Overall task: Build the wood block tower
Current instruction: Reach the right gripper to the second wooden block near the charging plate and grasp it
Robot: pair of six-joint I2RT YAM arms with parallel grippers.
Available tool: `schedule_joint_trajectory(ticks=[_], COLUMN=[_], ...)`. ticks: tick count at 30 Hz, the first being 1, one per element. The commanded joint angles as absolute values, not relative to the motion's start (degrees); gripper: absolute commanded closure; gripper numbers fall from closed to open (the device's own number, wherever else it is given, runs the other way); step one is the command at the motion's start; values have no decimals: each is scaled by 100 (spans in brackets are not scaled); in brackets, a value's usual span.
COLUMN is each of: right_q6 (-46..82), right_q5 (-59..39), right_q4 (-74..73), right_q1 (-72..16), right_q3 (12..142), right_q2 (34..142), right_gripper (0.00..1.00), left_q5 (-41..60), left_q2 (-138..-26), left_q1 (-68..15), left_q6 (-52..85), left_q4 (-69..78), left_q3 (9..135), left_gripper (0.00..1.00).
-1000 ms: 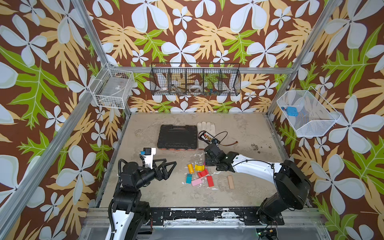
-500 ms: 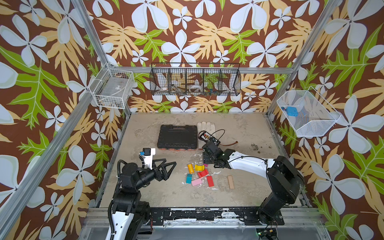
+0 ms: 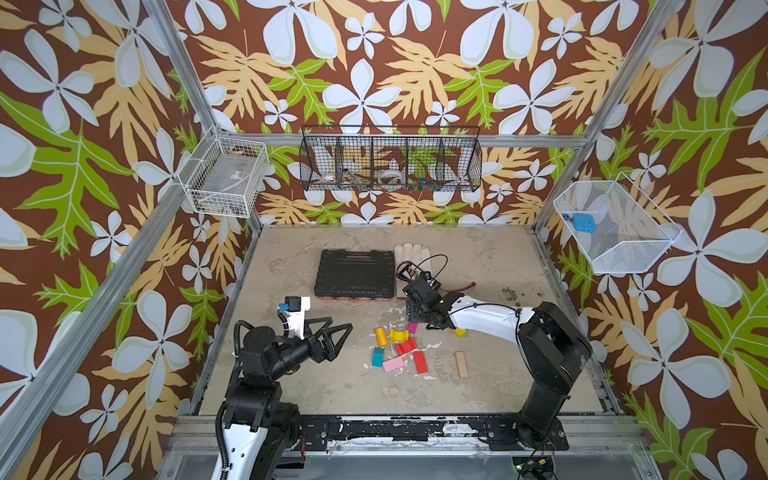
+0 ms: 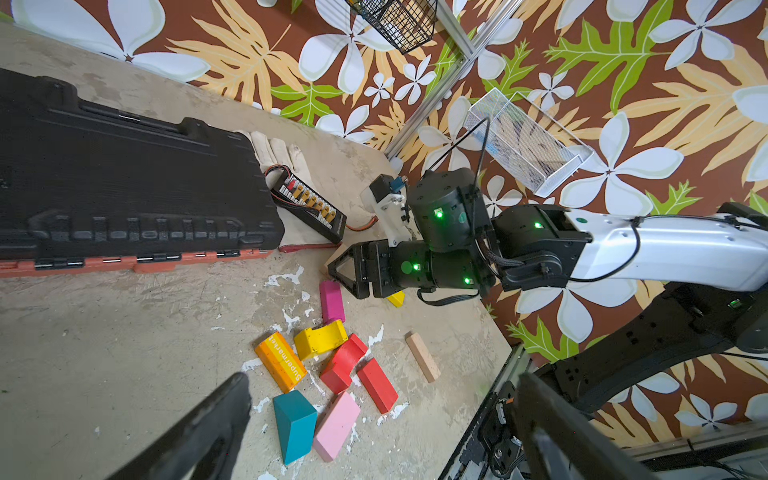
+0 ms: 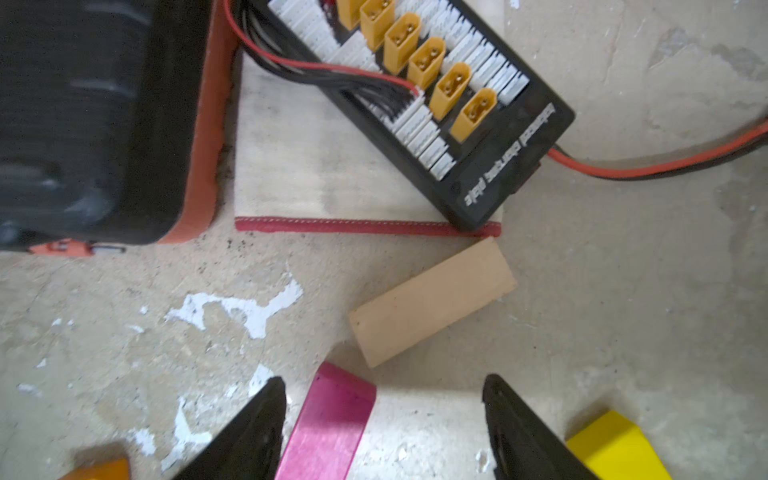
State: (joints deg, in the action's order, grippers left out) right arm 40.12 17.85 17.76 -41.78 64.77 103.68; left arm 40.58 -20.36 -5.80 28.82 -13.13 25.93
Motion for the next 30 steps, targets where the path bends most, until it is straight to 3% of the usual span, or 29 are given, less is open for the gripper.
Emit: schedule_joint_trajectory(ticks=[1, 14, 30], right_q6=[4051, 4033, 4093], right_q5=[1898, 2052, 1873], right_q4=[1850, 2024, 1761], right_q1=[-4059, -3729, -3690], right_q3=[6606, 7227, 6558], right_q2=[10468, 11229, 10760], right_gripper=[20, 20, 29], left_q5=[4063, 4063, 4043], left_q2=[-1974, -1996, -1938], left_q1=[-589, -588, -589], left_q6=[2929, 2936, 2940], left_q4=[-1212, -1213, -1213], left_q3=[2591, 2592, 2584], left_gripper=[0, 0, 0])
